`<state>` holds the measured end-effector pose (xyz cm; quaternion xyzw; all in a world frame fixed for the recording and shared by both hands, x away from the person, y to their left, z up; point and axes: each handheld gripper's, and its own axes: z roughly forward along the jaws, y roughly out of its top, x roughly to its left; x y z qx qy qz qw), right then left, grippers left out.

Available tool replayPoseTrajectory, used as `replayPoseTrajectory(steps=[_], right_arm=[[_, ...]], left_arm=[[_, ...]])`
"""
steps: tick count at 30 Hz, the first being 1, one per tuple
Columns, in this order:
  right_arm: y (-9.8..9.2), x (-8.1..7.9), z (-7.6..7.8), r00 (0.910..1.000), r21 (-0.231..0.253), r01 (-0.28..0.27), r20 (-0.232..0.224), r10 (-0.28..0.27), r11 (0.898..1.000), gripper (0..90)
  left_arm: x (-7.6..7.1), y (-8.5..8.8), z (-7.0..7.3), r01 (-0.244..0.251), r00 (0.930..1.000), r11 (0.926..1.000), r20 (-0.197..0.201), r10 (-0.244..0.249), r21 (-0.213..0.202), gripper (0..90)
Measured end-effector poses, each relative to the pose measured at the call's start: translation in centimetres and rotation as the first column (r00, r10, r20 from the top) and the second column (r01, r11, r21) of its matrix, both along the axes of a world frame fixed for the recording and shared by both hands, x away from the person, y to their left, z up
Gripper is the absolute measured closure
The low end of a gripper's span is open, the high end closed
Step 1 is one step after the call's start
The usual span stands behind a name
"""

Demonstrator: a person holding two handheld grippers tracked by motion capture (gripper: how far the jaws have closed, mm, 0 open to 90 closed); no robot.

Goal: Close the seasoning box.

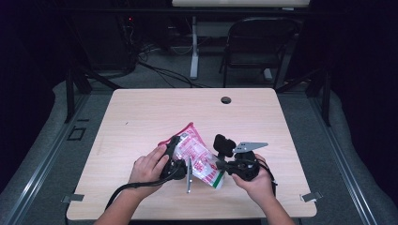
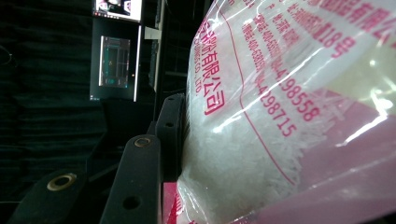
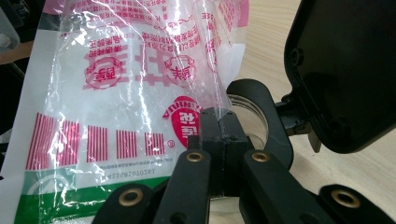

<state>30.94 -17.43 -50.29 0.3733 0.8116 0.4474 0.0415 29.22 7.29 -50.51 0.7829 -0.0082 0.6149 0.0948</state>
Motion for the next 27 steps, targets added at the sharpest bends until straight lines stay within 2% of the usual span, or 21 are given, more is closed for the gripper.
replayPoseTrajectory(steps=[8,27], right_arm=[[-0.01,0.07,-0.23,1.0,-0.002,0.008,-0.005,-0.008,1.0,90.0],[-0.01,0.24,-0.55,0.9999,-0.005,0.012,-0.009,-0.012,1.0,90.0]], left_arm=[[-0.03,-0.19,0.11,-0.003,1.0,1.0,-0.008,0.003,0.0,63.3],[-0.04,-0.28,0.26,0.008,0.9999,1.0,0.007,-0.008,0.005,63.3]])
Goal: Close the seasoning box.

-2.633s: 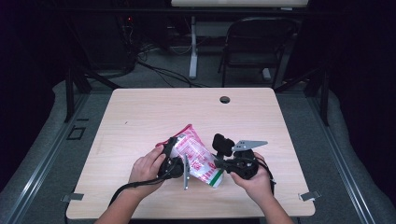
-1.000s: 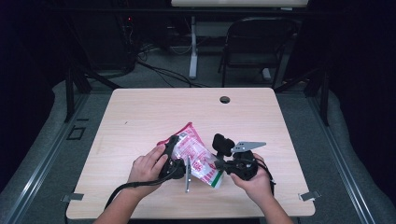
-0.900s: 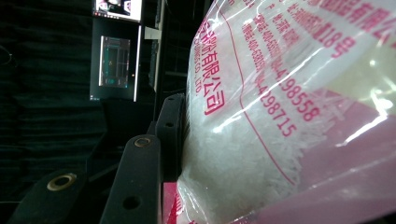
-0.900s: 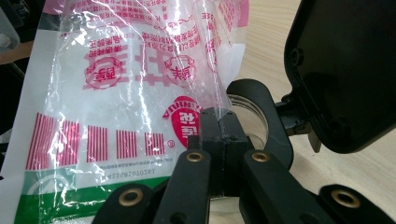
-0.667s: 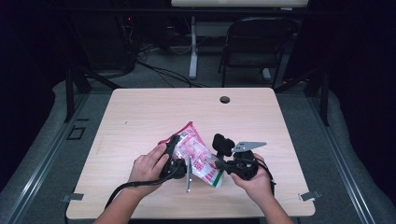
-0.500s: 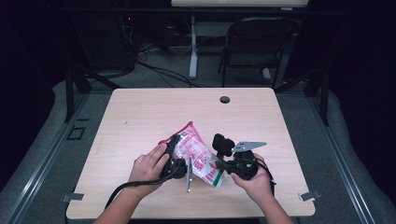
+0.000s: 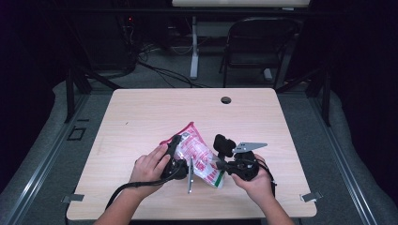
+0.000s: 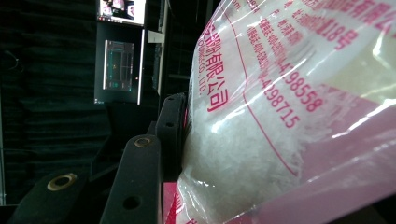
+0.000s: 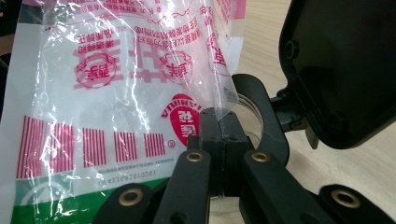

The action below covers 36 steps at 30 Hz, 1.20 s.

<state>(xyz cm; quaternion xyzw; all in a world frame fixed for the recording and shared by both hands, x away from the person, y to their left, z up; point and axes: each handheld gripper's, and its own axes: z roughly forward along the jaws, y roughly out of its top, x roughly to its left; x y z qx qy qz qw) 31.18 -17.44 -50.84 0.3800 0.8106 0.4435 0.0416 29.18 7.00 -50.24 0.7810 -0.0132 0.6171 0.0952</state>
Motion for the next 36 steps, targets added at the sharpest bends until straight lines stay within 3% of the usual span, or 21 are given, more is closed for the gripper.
replayPoseTrajectory(steps=[36], right_arm=[[0.49,0.22,-0.36,0.9999,-0.002,0.013,0.008,-0.013,1.0,90.0]], left_arm=[[-0.22,-0.18,0.83,-0.009,0.9999,0.9993,0.012,0.008,0.036,63.3]])
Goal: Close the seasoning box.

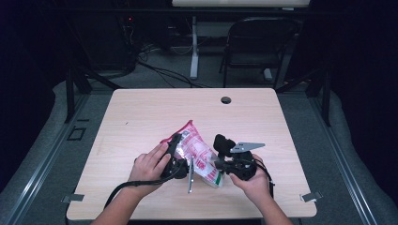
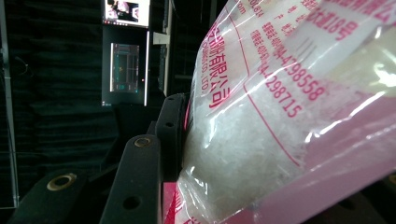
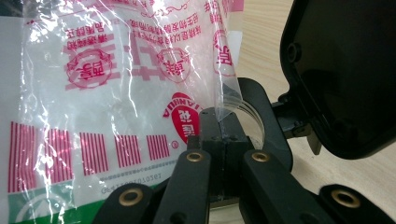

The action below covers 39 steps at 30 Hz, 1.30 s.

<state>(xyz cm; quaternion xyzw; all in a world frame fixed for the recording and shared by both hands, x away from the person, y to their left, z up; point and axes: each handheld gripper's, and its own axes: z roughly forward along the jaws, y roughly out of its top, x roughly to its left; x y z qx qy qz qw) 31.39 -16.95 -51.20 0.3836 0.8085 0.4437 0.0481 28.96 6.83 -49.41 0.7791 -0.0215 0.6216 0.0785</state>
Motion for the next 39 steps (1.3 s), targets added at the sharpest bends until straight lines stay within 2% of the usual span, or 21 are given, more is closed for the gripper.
replayPoseTrajectory(steps=[3,39], right_arm=[[-0.01,0.01,-0.02,1.0,0.002,0.001,0.001,-0.001,1.0,90.0],[0.01,0.03,-0.07,1.0,0.003,0.007,0.003,-0.007,1.0,90.0]], left_arm=[[0.07,0.01,-0.04,0.012,0.9999,0.9999,0.011,-0.012,-0.004,63.3],[-0.05,-0.22,0.44,0.021,0.9996,0.9998,0.019,-0.021,0.008,63.4]])
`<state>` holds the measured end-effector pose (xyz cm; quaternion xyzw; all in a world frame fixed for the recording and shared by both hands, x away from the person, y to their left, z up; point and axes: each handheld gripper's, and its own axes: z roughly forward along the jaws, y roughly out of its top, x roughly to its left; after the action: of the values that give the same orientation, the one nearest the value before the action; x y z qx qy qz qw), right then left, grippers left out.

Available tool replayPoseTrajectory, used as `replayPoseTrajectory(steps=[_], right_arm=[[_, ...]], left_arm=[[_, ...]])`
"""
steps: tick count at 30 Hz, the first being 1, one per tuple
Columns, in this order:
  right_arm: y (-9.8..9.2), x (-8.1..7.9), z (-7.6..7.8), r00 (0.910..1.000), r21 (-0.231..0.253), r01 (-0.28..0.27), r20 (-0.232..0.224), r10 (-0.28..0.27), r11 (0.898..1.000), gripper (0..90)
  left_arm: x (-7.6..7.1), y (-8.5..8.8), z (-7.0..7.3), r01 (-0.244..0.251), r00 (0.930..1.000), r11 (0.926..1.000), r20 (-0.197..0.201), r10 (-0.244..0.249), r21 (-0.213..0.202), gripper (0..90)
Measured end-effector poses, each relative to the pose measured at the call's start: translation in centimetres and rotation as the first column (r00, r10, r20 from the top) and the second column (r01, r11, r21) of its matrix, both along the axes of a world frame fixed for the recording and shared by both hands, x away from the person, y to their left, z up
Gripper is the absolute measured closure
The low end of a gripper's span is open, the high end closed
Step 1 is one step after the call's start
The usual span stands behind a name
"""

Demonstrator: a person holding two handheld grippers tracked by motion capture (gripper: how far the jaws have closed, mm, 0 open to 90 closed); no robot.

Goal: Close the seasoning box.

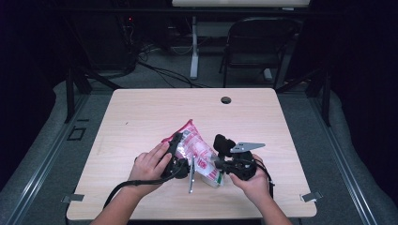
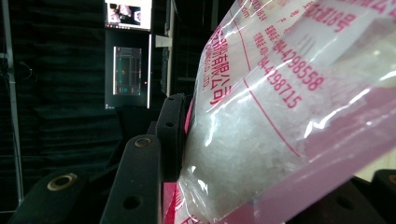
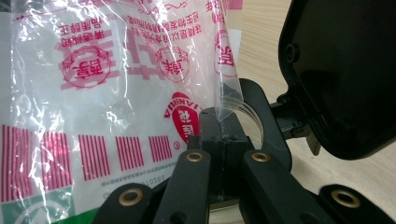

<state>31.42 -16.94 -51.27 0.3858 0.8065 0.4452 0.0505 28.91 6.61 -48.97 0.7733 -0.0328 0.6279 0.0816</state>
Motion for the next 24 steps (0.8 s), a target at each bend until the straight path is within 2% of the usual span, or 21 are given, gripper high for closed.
replayPoseTrajectory(steps=[14,15,18,24], right_arm=[[0.0,-0.03,-0.01,1.0,0.0,0.002,0.001,-0.002,1.0,90.0],[0.0,-0.04,0.0,1.0,0.001,0.002,0.001,-0.002,1.0,90.0],[0.0,-0.06,0.01,1.0,0.0,0.002,0.001,-0.002,1.0,90.0],[0.0,-0.07,0.01,1.0,-0.001,0.004,0.002,-0.004,1.0,90.0]], left_arm=[[-0.02,-0.14,0.26,0.006,1.0,1.0,0.005,-0.006,0.002,63.4],[-0.06,-0.17,0.29,0.0,1.0,1.0,-0.004,0.0,0.001,63.5],[-0.05,-0.22,0.35,0.008,0.9999,1.0,0.01,-0.008,0.005,63.6],[-0.07,-0.26,0.41,0.012,0.9999,0.9999,0.01,-0.012,0.004,63.9]])
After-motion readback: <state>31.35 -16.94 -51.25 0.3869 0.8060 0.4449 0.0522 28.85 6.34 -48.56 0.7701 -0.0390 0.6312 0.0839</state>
